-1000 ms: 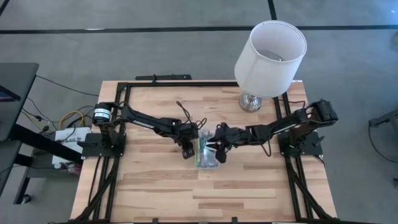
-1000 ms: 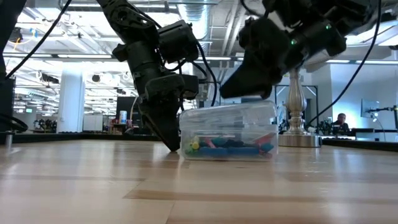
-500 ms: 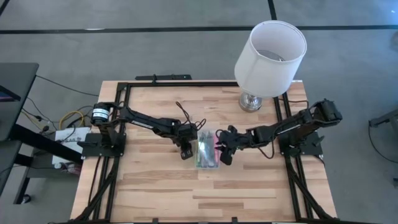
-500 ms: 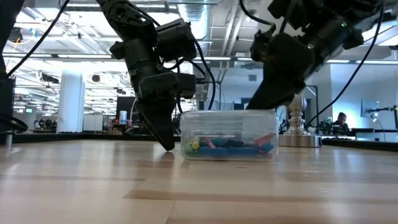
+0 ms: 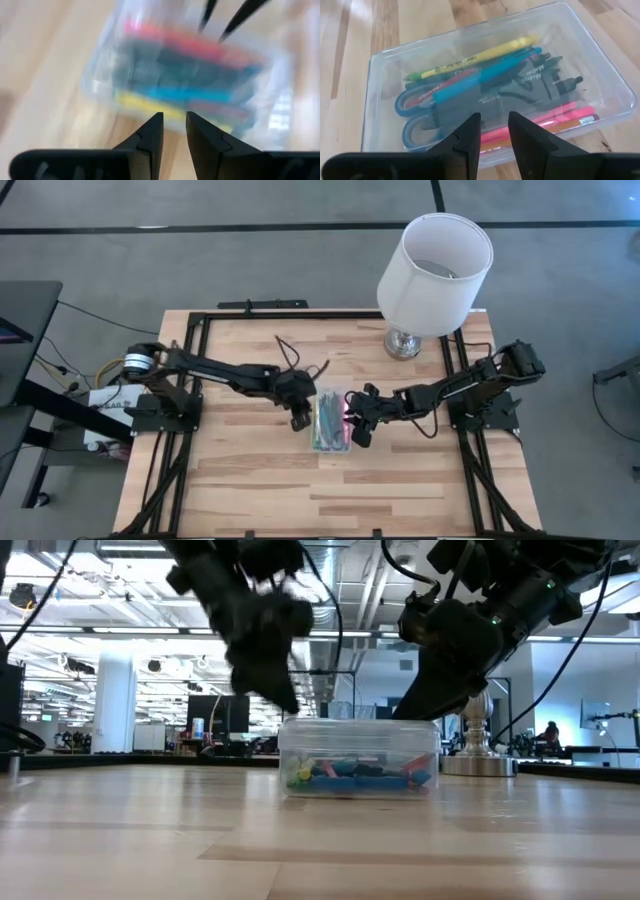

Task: Pick & place school supplies into a supply box
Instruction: Close the transparent supply box

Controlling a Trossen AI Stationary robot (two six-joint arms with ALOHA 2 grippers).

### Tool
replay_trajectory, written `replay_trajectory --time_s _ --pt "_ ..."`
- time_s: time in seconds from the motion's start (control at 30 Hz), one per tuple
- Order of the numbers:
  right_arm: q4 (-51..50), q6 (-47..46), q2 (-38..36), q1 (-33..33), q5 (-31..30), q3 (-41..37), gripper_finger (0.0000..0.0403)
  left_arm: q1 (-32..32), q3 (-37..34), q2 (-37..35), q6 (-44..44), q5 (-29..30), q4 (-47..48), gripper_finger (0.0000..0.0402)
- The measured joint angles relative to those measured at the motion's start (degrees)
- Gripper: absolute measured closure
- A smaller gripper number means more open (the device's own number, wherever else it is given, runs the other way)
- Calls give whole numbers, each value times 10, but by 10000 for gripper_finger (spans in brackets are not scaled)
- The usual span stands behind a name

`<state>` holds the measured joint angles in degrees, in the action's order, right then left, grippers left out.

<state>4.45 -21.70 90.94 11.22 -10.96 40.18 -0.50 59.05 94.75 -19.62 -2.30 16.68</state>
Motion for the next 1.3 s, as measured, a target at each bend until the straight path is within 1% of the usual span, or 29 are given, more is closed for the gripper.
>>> replay_trajectory --time_s 0.1,0.2,0.33,0.47,0.57,0.77,0.87,1.0,1.2,1.3 --pt "-1 10 0 -1 0 0 305 6 1 -36 35 2 -43 324" --pt "1 12 1 -1 -3 -1 305 14 2 -40 81 0 -71 324" --pt "9 12 1 -1 -10 -2 305 21 1 -7 107 -3 -79 324" --pt "12 16 2 -1 -11 -2 305 22 1 31 109 -5 -89 324" --pt "14 15 2 -1 -12 -2 305 22 1 55 109 -25 -96 324" --pt "16 -5 1 -1 -14 -2 305 24 3 70 109 -32 -95 324" --pt "9 -25 -10 4 -27 -4 305 24 3 71 109 -34 -94 324" --pt "-32 -68 -36 19 -62 -4 305 24 3 72 109 -34 -91 324" --pt "-139 -139 -65 53 -125 -4 305 24 3 72 116 -34 -87 324" --pt "-164 -154 -62 56 -137 -4 305 24 3 72 121 -34 -86 324"
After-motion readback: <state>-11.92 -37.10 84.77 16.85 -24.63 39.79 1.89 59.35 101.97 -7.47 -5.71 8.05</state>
